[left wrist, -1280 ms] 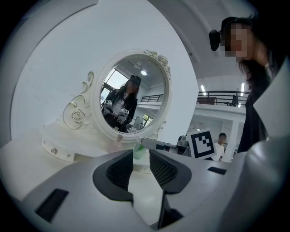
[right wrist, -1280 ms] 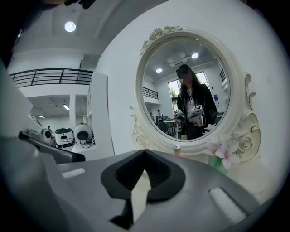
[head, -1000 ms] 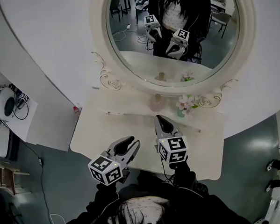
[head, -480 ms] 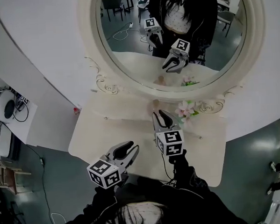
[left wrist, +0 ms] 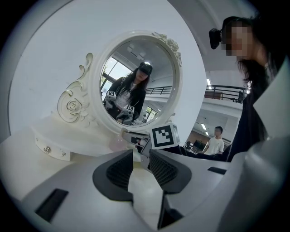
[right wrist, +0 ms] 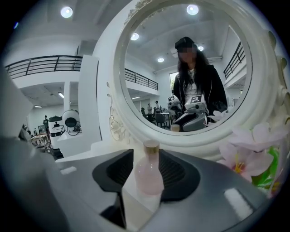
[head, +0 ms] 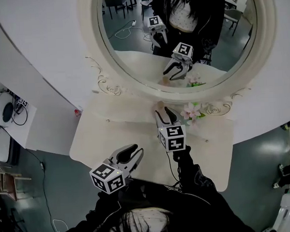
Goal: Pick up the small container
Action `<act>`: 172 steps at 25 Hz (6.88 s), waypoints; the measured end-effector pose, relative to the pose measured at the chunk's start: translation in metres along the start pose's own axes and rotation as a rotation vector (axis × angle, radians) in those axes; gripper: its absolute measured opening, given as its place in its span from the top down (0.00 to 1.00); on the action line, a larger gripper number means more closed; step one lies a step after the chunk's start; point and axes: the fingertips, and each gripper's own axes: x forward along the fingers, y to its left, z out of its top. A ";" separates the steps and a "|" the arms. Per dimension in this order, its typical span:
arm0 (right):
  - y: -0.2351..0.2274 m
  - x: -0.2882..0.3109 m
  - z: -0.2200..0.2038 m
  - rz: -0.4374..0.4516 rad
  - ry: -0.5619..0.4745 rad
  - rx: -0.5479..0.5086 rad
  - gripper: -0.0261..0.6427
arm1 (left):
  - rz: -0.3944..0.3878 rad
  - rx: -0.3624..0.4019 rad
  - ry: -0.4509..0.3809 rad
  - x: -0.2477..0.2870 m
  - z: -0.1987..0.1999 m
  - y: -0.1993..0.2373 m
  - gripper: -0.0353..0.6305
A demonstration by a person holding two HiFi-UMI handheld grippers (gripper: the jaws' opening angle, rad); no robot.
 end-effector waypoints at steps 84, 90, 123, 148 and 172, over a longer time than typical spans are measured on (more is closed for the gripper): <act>0.120 -0.054 0.073 -0.039 -0.003 0.094 0.74 | -0.307 0.029 0.300 0.001 -0.012 0.073 0.64; 0.142 -0.065 0.074 -0.038 -0.006 0.095 0.74 | -0.356 0.030 0.301 -0.006 -0.011 0.069 0.64; 0.150 -0.144 0.042 -0.167 -0.012 0.147 0.74 | -0.517 0.108 0.326 -0.022 -0.043 -0.008 0.64; 0.200 -0.312 -0.035 -0.039 -0.038 0.171 0.74 | -0.362 0.088 0.348 -0.111 -0.159 -0.133 0.63; 0.300 -0.335 -0.043 -0.019 -0.041 0.142 0.74 | -0.337 0.083 0.343 -0.208 -0.179 -0.122 0.63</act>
